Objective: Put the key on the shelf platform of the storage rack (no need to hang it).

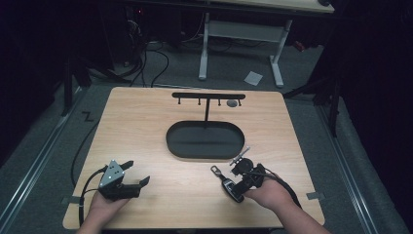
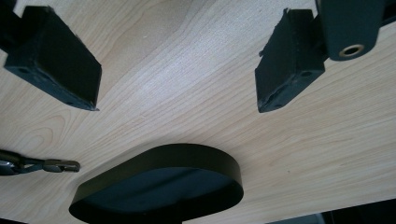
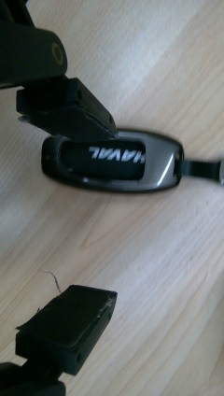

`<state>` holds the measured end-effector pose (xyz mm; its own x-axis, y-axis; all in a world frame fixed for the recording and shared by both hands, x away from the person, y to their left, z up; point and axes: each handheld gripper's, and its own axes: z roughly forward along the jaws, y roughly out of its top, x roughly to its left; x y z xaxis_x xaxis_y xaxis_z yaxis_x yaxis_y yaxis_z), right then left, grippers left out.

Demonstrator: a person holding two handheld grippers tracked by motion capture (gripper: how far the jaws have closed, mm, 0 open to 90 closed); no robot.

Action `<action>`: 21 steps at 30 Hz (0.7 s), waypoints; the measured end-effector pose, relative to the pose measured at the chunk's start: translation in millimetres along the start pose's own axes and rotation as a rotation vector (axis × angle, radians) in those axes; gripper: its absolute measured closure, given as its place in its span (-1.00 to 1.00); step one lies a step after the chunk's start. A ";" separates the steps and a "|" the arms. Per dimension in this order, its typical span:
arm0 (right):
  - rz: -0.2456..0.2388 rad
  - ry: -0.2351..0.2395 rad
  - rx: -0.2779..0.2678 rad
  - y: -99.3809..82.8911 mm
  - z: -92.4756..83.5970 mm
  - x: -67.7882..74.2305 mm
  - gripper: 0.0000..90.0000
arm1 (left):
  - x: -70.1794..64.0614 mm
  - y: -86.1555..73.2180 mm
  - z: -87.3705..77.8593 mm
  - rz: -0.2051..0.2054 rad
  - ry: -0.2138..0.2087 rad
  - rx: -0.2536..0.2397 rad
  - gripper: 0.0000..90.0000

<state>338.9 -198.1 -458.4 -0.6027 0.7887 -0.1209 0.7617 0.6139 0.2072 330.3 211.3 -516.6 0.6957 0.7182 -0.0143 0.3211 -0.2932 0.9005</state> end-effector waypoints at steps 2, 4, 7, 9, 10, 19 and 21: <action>-0.012 0.006 0.002 2.0 2.5 5.3 -0.58 | 0.2 0.1 -0.4 0.000 -0.003 0.001 -0.66; -0.019 0.018 0.011 3.7 5.6 9.5 -0.58 | 0.2 0.3 -0.4 0.000 -0.003 0.001 -0.66; -0.027 0.040 0.033 5.2 14.3 17.2 -0.55 | -0.1 0.3 -0.3 0.002 -0.004 0.001 -0.66; -0.029 0.044 0.041 5.2 16.6 18.6 -0.55 | -0.2 0.3 -0.2 0.003 -0.004 0.001 -0.66; -0.029 0.049 0.052 5.3 19.6 20.2 -0.55 | -0.1 0.3 -0.2 0.003 -0.005 0.001 -0.66; -0.040 0.070 0.101 7.5 36.1 24.1 -0.49 | 0.1 0.2 0.0 0.001 -0.003 0.001 -0.66; -0.027 0.078 0.095 9.1 36.1 23.4 -0.40 | 0.2 0.2 -0.1 0.002 -0.003 0.001 -0.66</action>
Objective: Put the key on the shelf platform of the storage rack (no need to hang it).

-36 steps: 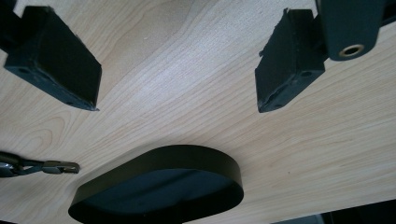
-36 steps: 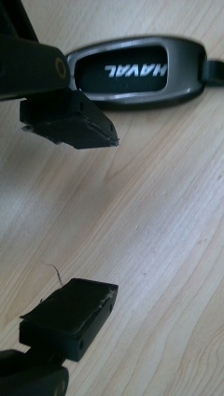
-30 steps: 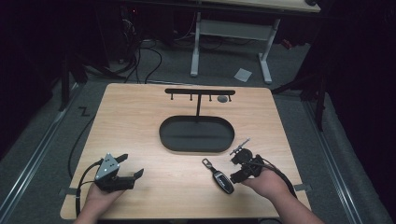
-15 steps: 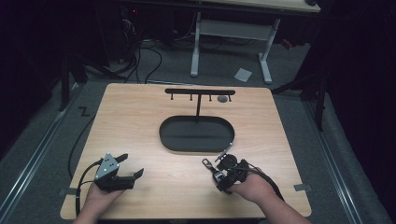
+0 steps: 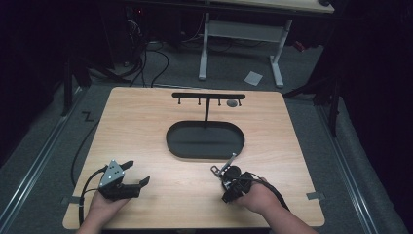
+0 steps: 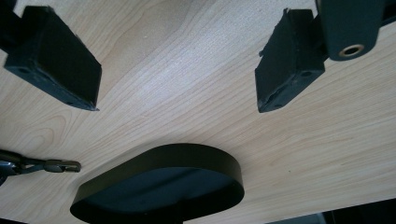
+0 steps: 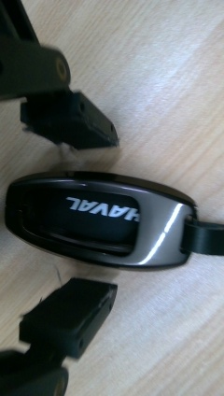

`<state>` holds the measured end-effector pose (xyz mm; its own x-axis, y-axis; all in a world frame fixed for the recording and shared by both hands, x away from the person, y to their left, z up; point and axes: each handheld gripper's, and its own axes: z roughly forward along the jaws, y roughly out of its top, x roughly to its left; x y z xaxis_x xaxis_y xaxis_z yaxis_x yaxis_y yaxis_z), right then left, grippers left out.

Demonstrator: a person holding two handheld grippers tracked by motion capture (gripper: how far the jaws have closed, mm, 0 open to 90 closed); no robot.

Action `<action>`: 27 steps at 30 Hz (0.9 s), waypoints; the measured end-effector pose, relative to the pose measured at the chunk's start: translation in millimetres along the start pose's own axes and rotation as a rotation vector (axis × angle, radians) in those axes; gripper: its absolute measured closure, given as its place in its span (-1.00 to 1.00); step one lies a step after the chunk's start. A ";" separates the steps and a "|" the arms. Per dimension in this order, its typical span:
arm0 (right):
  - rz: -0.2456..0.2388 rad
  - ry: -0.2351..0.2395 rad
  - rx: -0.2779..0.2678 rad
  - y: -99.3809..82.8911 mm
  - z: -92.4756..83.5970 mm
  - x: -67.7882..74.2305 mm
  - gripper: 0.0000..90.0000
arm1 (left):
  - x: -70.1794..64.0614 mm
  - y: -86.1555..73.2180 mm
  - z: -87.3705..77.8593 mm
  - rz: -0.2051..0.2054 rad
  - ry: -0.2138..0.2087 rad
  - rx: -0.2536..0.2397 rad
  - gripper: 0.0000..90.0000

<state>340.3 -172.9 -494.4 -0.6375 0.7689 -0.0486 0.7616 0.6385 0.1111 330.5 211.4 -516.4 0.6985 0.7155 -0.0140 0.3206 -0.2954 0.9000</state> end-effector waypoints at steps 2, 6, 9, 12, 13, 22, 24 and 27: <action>0.004 0.008 -0.003 1.3 -0.9 -1.3 -0.28 | 0.0 0.0 0.0 -0.001 0.000 0.000 -0.66; 0.030 0.030 0.005 2.8 -2.1 -3.0 -0.08 | 0.0 -0.1 0.1 0.001 0.000 0.000 -0.66; 0.039 0.033 0.009 3.6 -3.1 -4.5 0.05 | 0.0 -0.1 0.1 0.001 0.000 0.000 -0.66; 0.033 0.029 0.024 5.5 -3.2 -4.8 0.07 | -0.1 0.0 0.0 0.002 -0.001 -0.001 -0.66; 0.031 0.031 0.025 6.0 -3.0 -4.7 0.08 | -0.1 0.0 0.2 0.001 0.000 0.000 -0.66; 0.011 0.016 0.017 8.2 -8.9 -3.4 0.09 | -0.6 0.2 -0.2 0.001 -0.003 0.006 -0.66; 0.018 0.015 0.006 8.9 -15.4 -4.1 0.09 | -1.2 0.1 0.1 0.000 -0.001 0.002 -0.66; 0.010 0.004 -0.022 10.2 -27.5 -9.2 0.09 | -1.8 0.2 -0.1 0.003 -0.002 0.003 -0.66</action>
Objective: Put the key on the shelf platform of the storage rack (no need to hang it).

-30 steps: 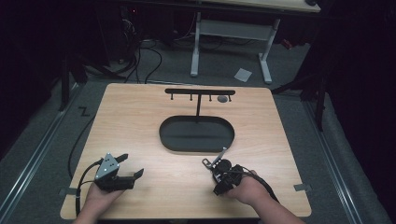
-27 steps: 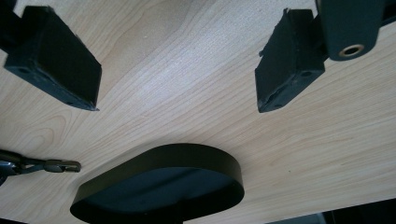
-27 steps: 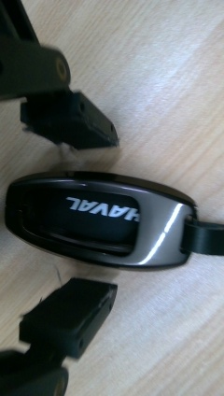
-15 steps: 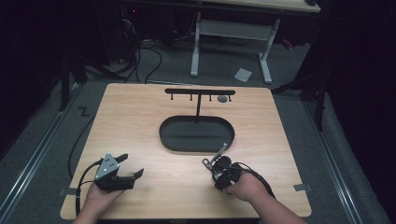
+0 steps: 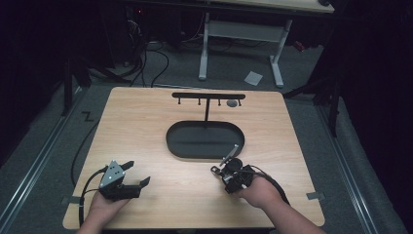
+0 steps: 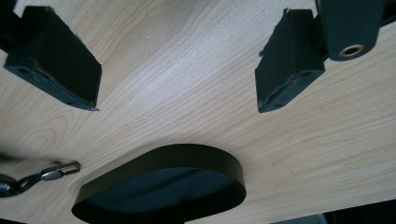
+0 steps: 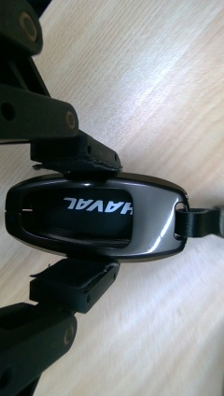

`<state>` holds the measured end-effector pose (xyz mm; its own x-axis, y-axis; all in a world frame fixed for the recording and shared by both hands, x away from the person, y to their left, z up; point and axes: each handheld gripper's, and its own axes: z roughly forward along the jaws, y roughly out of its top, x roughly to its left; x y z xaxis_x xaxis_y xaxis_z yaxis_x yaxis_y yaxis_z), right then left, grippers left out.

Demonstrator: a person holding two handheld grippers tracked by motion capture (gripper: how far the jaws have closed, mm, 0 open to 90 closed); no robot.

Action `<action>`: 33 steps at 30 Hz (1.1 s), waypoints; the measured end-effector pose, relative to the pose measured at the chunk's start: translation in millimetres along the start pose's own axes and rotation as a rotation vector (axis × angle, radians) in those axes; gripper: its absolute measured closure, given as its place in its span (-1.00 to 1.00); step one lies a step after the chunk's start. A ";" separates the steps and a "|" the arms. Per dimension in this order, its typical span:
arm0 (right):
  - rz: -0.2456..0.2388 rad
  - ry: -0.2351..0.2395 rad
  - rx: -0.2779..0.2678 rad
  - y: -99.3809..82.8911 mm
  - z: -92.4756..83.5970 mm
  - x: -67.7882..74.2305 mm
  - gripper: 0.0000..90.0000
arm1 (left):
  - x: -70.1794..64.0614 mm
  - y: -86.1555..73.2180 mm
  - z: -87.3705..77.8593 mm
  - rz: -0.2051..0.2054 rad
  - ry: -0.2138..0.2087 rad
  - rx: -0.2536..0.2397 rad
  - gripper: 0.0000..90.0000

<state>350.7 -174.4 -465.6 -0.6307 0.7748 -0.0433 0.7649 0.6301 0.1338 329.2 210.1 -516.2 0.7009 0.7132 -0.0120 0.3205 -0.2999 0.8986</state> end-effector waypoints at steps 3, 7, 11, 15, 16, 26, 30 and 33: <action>0.020 -0.011 -0.021 1.8 -12.2 -3.9 0.09 | -0.1 -0.3 0.0 -0.004 0.001 -0.002 -0.66; 0.035 -0.030 -0.047 5.9 -28.8 -10.1 0.09 | 0.8 -0.5 0.0 -0.007 0.002 0.001 -0.66; 0.033 -0.053 -0.073 9.9 -40.4 -16.4 0.09 | 0.1 -0.7 0.2 -0.007 0.001 -0.003 -0.66; 0.049 -0.074 -0.085 14.9 -48.4 -22.8 0.09 | 0.3 -0.7 0.2 -0.008 0.000 -0.003 -0.66; 0.050 -0.079 -0.087 16.6 -49.9 -24.7 0.09 | 0.5 -0.7 0.2 -0.008 0.001 -0.002 -0.66; 0.063 -0.118 -0.095 41.7 -59.2 -38.5 0.09 | 2.1 -0.7 -1.1 -0.012 0.001 -0.006 -0.66; 0.059 -0.121 -0.102 54.8 -59.6 -41.6 0.09 | 3.4 -0.7 -1.5 -0.015 0.001 -0.008 -0.66; 0.065 -0.122 -0.104 64.9 -57.7 -44.1 0.09 | 3.7 -0.9 -1.5 -0.018 0.002 -0.011 -0.66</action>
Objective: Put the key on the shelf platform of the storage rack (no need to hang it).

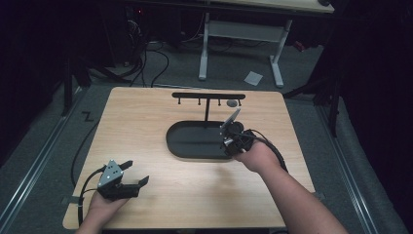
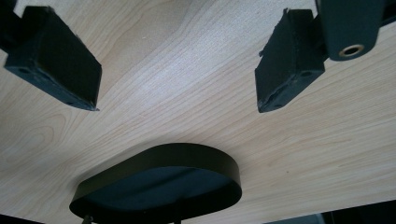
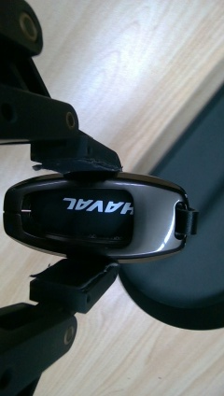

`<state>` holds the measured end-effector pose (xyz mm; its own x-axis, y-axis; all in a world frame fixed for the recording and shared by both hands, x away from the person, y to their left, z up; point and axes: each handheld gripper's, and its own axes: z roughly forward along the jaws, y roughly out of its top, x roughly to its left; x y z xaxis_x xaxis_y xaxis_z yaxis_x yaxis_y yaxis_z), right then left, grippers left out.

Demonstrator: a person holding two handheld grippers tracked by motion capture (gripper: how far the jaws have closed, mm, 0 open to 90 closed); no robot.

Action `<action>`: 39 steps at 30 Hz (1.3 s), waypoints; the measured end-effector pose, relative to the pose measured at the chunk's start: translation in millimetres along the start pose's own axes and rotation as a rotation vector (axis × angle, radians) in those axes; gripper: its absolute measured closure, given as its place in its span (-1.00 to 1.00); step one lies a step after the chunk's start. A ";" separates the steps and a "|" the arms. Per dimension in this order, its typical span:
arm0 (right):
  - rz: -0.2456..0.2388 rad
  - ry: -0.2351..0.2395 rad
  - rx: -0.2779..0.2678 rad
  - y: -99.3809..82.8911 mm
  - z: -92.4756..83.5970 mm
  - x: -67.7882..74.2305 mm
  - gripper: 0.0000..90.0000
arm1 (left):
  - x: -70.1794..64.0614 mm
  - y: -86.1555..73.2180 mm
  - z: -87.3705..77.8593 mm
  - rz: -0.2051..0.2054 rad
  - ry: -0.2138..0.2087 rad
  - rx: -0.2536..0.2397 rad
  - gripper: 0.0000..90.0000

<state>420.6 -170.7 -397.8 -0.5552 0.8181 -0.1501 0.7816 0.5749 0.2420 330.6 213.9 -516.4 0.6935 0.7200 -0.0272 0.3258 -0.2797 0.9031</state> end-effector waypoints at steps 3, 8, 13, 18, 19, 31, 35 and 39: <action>0.012 -0.006 -0.004 7.2 3.5 -1.2 0.09 | 0.1 0.0 -0.4 -0.001 0.000 0.000 -0.66; 0.026 -0.012 -0.023 19.9 14.4 -7.3 0.09 | 0.2 0.1 -0.3 -0.001 -0.004 -0.002 -0.66; 0.033 -0.023 -0.028 27.2 23.5 -9.5 0.09 | 0.2 0.1 0.5 0.003 -0.009 0.005 -0.66; 0.023 -0.038 -0.050 37.9 32.6 -8.3 0.09 | 0.3 0.0 0.5 0.000 -0.008 0.003 -0.66; 0.015 -0.044 -0.058 40.4 34.2 -8.5 0.09 | 0.3 0.0 0.4 0.000 -0.009 0.003 -0.66; -0.001 -0.054 -0.063 68.7 60.6 0.2 0.09 | 0.7 -0.1 -0.6 0.001 -0.010 0.003 -0.66; -0.023 -0.046 0.000 63.4 78.9 6.1 0.09 | 0.4 -0.4 -1.2 0.000 -0.010 0.001 -0.66; -0.029 -0.052 0.038 57.2 90.1 6.7 0.08 | 0.2 -0.4 0.2 0.002 -0.013 0.005 -0.66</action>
<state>487.3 -130.8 -471.4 -0.5629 0.8003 -0.2064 0.7763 0.5977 0.2002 330.7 214.1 -516.9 0.7022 0.7113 -0.0314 0.3282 -0.2842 0.9009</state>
